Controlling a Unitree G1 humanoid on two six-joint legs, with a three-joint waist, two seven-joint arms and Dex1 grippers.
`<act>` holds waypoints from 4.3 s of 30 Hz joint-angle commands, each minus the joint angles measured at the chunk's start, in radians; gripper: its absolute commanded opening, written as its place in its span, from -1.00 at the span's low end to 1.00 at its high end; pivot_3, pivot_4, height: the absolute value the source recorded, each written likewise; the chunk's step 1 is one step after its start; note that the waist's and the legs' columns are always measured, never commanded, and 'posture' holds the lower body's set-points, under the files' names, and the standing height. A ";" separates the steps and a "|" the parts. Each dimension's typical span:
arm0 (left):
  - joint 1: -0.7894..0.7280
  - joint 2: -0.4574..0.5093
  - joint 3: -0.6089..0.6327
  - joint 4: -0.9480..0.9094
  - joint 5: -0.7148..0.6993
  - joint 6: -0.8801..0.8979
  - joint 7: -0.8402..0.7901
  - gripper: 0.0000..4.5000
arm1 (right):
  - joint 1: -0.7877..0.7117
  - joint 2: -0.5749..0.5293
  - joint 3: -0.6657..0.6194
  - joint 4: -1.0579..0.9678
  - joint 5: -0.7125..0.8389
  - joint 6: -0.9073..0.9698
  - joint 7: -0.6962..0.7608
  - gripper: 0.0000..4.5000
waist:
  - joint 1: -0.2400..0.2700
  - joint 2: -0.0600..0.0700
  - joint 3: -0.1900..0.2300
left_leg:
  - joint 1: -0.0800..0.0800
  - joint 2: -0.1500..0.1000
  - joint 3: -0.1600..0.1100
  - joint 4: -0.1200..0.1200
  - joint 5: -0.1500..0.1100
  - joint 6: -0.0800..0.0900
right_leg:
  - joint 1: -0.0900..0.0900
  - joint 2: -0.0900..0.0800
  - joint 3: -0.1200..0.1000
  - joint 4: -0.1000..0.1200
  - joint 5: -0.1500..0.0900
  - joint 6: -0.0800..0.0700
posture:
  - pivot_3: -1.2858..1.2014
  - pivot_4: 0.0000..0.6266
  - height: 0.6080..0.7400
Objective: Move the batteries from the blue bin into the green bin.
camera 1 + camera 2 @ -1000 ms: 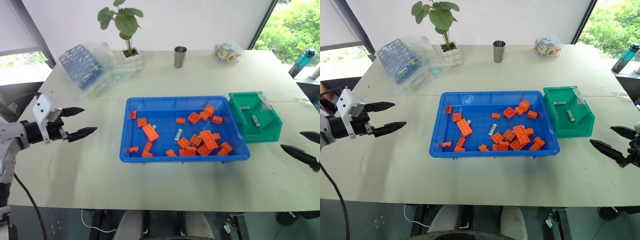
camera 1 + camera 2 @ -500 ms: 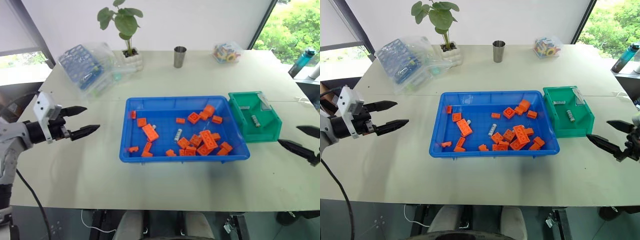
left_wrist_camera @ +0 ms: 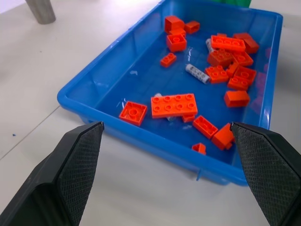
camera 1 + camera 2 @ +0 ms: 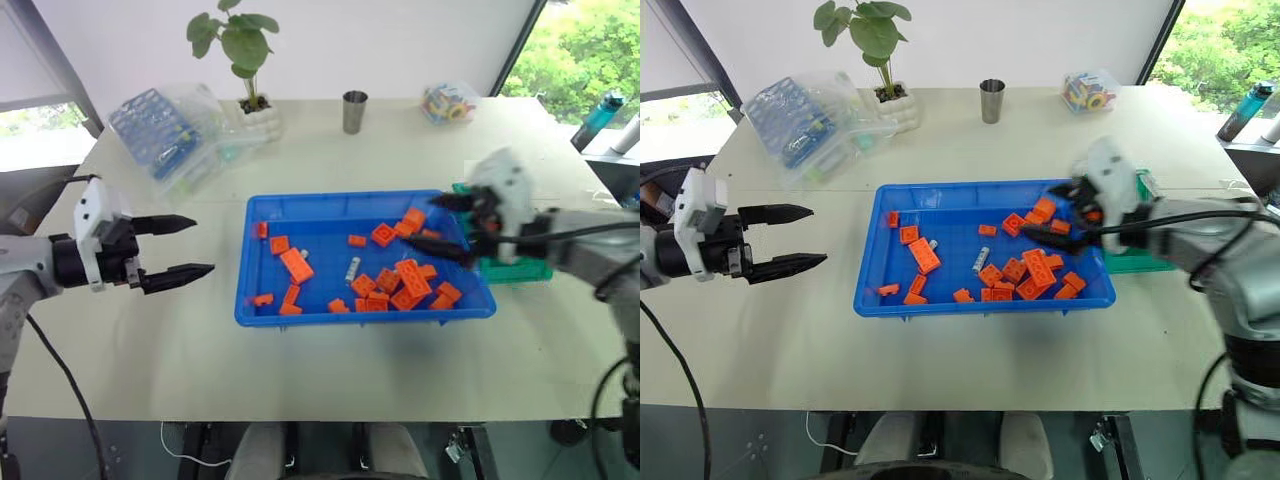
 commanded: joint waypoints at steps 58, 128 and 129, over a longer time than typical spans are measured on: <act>-0.140 -0.065 -0.118 0.063 0.078 -0.102 -0.033 1.00 | -0.267 0.345 0.283 0.525 -0.407 -0.119 -0.027 -0.46 | -0.005 -0.005 0.002 | -0.001 -0.004 0.000 0.003 -0.001 0.002 | -0.005 0.000 0.000 0.013 0.000 0.000 | 0.03 -0.52 0.63; -0.106 -0.093 -0.127 -0.061 0.024 -0.038 0.015 1.00 | -0.212 0.420 0.085 0.577 -0.568 -0.585 0.409 -0.97 | -0.019 -0.004 0.003 | 0.000 -0.003 -0.002 0.003 0.000 0.000 | -0.003 0.000 -0.001 0.013 0.000 0.000 | 0.03 -0.52 0.63; -0.110 -0.101 -0.132 -0.058 0.026 -0.041 0.017 1.00 | -0.179 0.388 0.038 0.481 -0.550 -0.498 0.381 -0.97 | -0.014 -0.004 0.003 | 0.000 -0.003 -0.002 0.003 0.000 0.000 | -0.003 0.000 -0.001 0.013 0.000 0.000 | 0.03 -0.52 0.63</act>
